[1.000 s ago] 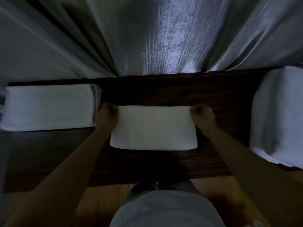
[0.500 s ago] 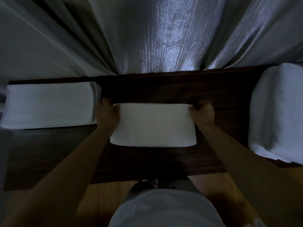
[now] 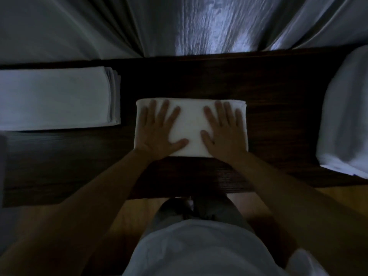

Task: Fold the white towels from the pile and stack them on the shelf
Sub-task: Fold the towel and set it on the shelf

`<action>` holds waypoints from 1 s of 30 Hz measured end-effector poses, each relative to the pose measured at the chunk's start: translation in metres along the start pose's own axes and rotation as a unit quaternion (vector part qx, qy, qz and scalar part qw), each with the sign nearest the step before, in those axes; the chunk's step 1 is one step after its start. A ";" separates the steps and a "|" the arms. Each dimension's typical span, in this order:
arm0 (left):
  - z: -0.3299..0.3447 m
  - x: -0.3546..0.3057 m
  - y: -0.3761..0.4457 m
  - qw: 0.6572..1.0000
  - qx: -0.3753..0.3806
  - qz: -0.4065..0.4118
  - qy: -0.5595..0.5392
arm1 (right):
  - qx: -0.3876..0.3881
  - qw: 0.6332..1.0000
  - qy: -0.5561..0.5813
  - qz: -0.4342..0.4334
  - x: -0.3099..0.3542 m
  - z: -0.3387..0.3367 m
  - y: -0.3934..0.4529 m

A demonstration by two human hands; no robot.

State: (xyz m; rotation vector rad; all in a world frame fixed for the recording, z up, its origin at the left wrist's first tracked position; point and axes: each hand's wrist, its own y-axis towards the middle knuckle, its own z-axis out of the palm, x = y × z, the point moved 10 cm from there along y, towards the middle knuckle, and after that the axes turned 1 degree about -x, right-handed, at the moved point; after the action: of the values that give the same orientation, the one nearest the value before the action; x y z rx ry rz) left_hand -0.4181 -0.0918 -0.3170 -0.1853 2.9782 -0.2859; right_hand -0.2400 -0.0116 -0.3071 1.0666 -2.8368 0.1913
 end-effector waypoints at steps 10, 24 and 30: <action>-0.022 -0.018 0.010 0.999 -0.026 -0.008 -0.037 | -0.009 0.997 0.012 0.074 0.007 -0.021 0.014; -0.017 0.047 0.033 0.998 0.038 -0.043 -0.012 | 0.049 0.998 -0.008 0.038 -0.044 -0.011 0.027; -0.043 0.087 0.060 0.990 0.128 -0.042 -0.044 | 0.107 0.989 0.076 0.065 -0.068 -0.041 0.058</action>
State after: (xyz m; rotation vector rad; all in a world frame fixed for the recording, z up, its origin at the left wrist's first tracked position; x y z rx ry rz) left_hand -0.5163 -0.0377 -0.2981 -0.2859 2.8158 -0.6483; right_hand -0.2249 0.0820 -0.2813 0.8591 -2.7934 0.5754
